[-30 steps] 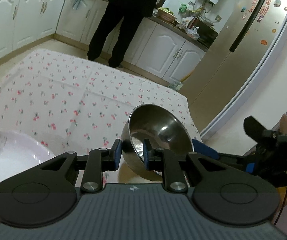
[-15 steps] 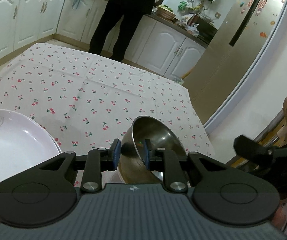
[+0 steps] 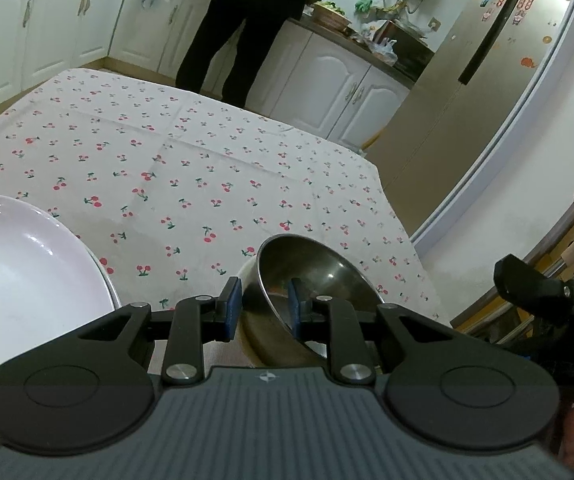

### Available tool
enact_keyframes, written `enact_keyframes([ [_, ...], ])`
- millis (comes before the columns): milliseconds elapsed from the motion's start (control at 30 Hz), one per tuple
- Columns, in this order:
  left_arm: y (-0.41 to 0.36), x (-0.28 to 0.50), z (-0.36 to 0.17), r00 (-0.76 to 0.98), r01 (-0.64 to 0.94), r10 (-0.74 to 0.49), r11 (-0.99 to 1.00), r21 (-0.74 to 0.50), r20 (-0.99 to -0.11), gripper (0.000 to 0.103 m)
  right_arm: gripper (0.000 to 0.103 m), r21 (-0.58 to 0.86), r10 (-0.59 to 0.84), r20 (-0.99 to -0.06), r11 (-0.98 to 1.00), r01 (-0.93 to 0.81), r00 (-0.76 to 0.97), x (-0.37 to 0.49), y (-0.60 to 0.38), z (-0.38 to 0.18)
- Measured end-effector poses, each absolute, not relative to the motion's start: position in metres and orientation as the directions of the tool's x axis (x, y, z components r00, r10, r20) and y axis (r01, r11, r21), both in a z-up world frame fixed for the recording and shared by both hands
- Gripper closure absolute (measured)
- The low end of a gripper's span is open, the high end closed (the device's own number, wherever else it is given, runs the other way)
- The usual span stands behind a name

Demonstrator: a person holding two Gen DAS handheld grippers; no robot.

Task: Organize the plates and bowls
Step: 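Lower the steel bowl into the nested cream bowls and open the left gripper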

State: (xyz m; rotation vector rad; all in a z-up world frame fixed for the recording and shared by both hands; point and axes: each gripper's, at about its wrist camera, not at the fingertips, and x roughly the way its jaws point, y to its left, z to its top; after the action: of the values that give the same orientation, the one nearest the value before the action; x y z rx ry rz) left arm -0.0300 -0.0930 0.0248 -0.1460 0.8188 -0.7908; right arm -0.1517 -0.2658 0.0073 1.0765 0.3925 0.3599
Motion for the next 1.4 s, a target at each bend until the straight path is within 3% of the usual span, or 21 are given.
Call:
enact_keyframes([
  [67, -0.092, -0.030, 0.024, 0.419, 0.575, -0.685, 0.708, -0.410, -0.595, 0.078, 0.000, 0.897, 0.458, -0.134, 0.432, -0.089, 0.879, -0.153, -0.265, 0.008],
  [167, -0.090, -0.031, 0.023, 0.429, 0.572, -0.676, 0.717, -0.399, -0.599, 0.062, 0.000, 0.891, 0.436, -0.144, 0.448, -0.076, 0.888, -0.157, -0.263, 0.011],
  [267, -0.083, -0.028, 0.018, 0.425, 0.551, -0.674, 0.722, -0.417, -0.605, 0.060, 0.000, 0.884, 0.415, -0.160, 0.465, -0.057, 0.896, -0.162, -0.260, 0.012],
  [567, -0.046, -0.045, 0.029, 0.471, 0.558, -0.680, 0.723, -0.408, -0.562, 0.038, 0.000, 0.861, 0.319, -0.230, 0.507, 0.040, 0.919, -0.183, -0.250, 0.012],
  [700, -0.030, -0.060, 0.040, 0.526, 0.577, -0.662, 0.739, -0.348, -0.535, 0.017, 0.000, 0.837, 0.254, -0.245, 0.542, 0.072, 0.936, -0.196, -0.243, 0.015],
  [833, -0.015, -0.074, 0.047, 0.547, 0.598, -0.657, 0.740, -0.308, -0.519, 0.004, 0.000, 0.804, 0.185, -0.269, 0.583, 0.115, 0.945, -0.206, -0.233, 0.013],
  [1000, 0.007, -0.097, 0.054, 0.581, 0.611, -0.650, 0.746, -0.265, -0.490, 0.002, 0.000, 0.761, 0.123, -0.276, 0.634, 0.139, 0.953, -0.220, -0.217, 0.009],
  [1400, 0.058, -0.129, 0.066, 0.646, 0.599, -0.625, 0.771, -0.217, -0.438, 0.000, 0.000, 0.733, 0.146, -0.295, 0.668, 0.126, 0.944, -0.232, -0.183, 0.013],
])
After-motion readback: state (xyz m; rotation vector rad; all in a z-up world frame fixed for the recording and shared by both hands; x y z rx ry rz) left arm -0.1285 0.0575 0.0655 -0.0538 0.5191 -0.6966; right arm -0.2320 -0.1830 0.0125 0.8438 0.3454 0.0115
